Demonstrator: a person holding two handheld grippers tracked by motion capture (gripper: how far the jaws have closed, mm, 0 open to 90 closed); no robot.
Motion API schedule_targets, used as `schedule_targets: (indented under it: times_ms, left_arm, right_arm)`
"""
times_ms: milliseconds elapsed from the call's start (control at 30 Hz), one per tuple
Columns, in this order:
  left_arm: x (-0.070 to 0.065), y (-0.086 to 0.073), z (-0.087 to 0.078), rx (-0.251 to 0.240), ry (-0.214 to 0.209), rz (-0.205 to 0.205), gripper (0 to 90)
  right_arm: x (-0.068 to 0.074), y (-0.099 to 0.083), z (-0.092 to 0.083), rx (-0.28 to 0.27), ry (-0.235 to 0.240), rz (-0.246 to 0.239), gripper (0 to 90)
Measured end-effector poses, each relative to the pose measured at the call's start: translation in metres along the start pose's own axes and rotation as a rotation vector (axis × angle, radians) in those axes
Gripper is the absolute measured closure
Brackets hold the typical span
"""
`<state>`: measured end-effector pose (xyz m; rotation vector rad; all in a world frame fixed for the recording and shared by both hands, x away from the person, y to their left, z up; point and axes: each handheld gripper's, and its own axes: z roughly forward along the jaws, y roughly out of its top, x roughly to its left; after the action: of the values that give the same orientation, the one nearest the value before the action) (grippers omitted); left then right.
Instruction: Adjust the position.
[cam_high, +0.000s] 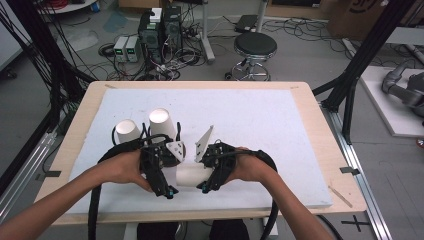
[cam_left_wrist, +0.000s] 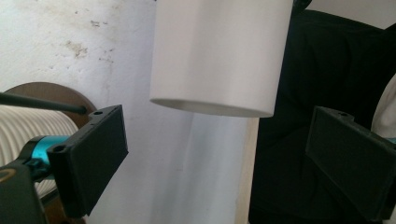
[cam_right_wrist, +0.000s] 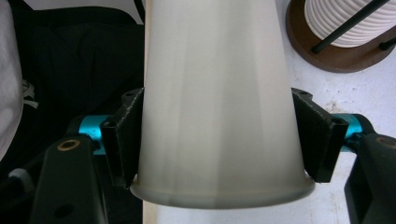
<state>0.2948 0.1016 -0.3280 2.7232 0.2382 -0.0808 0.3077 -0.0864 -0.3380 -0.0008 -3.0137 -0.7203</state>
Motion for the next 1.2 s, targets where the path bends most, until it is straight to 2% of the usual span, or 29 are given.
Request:
schedule_targets:
  times_ms: [400, 600, 633, 667, 767, 800, 833, 867, 967, 1000, 1100, 1133, 1200]
  left_arm:
    - [0.002, 0.004, 0.008, 0.013, -0.007, 0.000, 5.5]
    - [0.001, 0.008, 0.014, 0.025, -0.008, 0.016, 5.5]
    - [0.002, 0.008, 0.014, 0.040, -0.009, 0.030, 5.5]
    - [0.001, 0.009, 0.015, 0.027, -0.010, 0.014, 5.5]
    - [0.001, 0.010, 0.017, 0.032, -0.015, 0.020, 5.5]
    - [0.002, 0.010, 0.016, 0.030, -0.029, 0.025, 10.1]
    - [0.002, 0.010, 0.016, 0.026, -0.048, 0.033, 19.8]
    - [0.002, 0.010, 0.017, 0.020, -0.055, 0.030, 25.6]
    - [0.004, 0.012, 0.016, 0.043, -0.058, 0.068, 29.2]
    - [0.002, 0.011, 0.019, 0.011, -0.053, 0.037, 33.3]
    - [0.002, 0.011, 0.019, 0.013, -0.048, 0.048, 34.6]
    - [0.004, 0.012, 0.018, 0.031, -0.049, 0.068, 34.8]
    - [0.005, 0.012, 0.017, 0.041, -0.049, 0.079, 35.1]
  right_arm:
    - [0.002, 0.003, 0.003, 0.009, 0.003, -0.016, 28.2]
    - [0.002, 0.004, 0.004, 0.008, 0.007, -0.022, 28.2]
    - [0.002, 0.004, 0.004, 0.008, 0.005, -0.024, 28.2]
    - [0.003, 0.004, 0.004, 0.008, 0.007, -0.024, 28.2]
    - [0.003, 0.004, 0.004, 0.005, 0.008, -0.020, 28.2]
    - [0.003, 0.004, 0.004, 0.004, 0.009, -0.021, 28.2]
    - [0.003, 0.004, 0.004, 0.004, 0.009, -0.023, 28.2]
    - [0.004, 0.005, 0.004, 0.005, 0.010, -0.024, 28.2]
    - [0.004, 0.005, 0.005, 0.006, 0.014, -0.025, 28.2]
    - [0.004, 0.005, 0.005, 0.005, 0.011, -0.028, 28.2]
    - [0.004, 0.006, 0.006, 0.009, 0.011, -0.031, 28.3]
    - [0.004, 0.006, 0.006, 0.009, 0.009, -0.030, 28.3]
    - [0.003, 0.005, 0.006, 0.008, 0.012, -0.027, 28.5]
